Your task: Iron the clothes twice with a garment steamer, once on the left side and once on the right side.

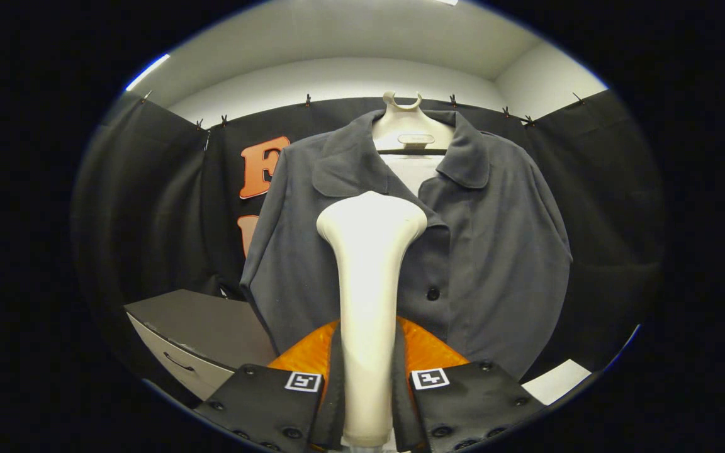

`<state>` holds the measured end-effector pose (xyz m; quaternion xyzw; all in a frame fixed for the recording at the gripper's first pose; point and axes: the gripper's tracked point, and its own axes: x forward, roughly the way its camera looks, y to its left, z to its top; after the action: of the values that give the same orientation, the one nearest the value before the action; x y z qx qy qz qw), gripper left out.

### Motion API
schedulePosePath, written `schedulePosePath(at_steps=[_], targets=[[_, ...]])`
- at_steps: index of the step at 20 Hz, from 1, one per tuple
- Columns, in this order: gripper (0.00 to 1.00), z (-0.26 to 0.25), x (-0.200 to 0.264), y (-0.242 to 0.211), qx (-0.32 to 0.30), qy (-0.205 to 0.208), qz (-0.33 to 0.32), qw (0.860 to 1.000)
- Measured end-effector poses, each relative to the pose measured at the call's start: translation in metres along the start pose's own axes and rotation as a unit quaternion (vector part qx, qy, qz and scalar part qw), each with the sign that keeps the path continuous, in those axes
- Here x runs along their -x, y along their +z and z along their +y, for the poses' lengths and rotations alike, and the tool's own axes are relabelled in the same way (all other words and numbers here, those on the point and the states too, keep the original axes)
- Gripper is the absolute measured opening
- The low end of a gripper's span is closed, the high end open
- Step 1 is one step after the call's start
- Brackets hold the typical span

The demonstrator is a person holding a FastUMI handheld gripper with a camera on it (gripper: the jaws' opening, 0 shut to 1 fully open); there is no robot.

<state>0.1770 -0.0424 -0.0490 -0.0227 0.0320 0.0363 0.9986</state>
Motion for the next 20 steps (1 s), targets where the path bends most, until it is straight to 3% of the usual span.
schedulePosePath(at_steps=[20], targets=[[0.39,-0.016,0.014,-0.117,-0.008,-0.038,0.086,0.996]])
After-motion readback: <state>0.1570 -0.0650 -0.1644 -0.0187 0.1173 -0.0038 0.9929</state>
